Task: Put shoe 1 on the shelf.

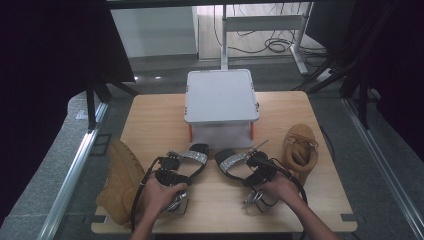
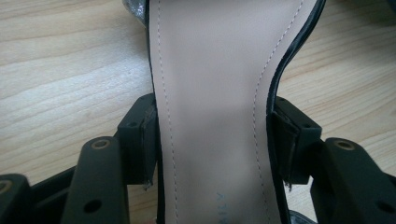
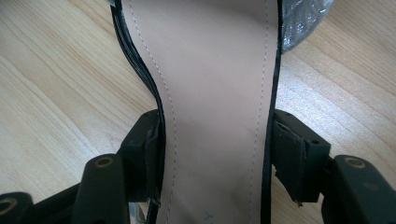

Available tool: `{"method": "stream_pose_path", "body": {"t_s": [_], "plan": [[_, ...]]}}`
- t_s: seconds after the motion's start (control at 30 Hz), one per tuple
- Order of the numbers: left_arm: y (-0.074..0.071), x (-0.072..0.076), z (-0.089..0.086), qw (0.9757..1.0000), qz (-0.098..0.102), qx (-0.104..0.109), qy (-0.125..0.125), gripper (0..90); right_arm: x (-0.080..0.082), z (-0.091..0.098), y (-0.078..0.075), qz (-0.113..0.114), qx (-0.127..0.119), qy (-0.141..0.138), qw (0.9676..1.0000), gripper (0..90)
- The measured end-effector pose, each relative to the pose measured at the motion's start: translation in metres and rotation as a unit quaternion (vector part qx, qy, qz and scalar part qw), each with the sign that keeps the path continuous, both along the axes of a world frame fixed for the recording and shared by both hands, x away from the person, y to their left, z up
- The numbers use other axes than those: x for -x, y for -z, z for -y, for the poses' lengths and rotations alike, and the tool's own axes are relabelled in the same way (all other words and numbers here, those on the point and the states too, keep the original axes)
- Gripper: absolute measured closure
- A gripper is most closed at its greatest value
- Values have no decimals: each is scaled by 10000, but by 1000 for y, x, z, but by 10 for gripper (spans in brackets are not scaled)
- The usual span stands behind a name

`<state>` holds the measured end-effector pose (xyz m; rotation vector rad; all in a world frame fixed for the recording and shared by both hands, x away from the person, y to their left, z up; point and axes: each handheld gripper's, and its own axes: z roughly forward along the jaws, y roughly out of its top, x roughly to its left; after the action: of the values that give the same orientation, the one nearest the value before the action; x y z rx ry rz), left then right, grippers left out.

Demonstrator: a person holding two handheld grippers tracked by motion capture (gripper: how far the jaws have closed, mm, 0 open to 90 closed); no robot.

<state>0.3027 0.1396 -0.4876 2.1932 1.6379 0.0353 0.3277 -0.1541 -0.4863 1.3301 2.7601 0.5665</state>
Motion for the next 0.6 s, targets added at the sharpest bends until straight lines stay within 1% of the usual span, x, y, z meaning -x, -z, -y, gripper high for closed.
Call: {"method": "stream_pose_path", "body": {"t_s": [0.1, 0.2, 0.23, 0.3, 0.4, 0.43, 0.47, 0.5, 0.57, 0.6], "plan": [[3, -1, 3, 10000, -32, -63, 54, 410, -1, -3, 2, -27, 91, 1, 10000, 394], [4, -2, 6, 9997, -62, -183, 113, 410, -2, -5, 5, -43, 240, 27, 9997, 393], [5, -2, 8, 9997, -54, -202, 81, 410, -3, -6, 7, -49, 328, 19, 9994, 392], [5, -3, 9, 9995, -78, -274, 113, 410, -3, -8, 9, -22, 442, -4, 9990, 391], [7, -4, 10, 9995, -88, -289, 127, 410, -1, -10, 9, 7, 509, -2, 9987, 373], [7, -4, 10, 9995, -89, -289, 120, 410, 0, -11, 9, -53, 566, -5, 9984, 343], [8, -4, 10, 9995, -90, -284, 114, 410, 1, -11, 9, -205, 561, -20, 9982, 309], [8, -4, 10, 9996, -82, -267, 84, 410, 3, -11, 9, -337, 605, -56, 9976, 294], [8, -4, 10, 9995, -95, -278, 111, 410, 5, -10, 10, -352, 761, -82, 9964, 284], [8, -4, 10, 9995, -97, -278, 113, 409, 5, -10, 11, -402, 856, -46, 9955, 275]]}}
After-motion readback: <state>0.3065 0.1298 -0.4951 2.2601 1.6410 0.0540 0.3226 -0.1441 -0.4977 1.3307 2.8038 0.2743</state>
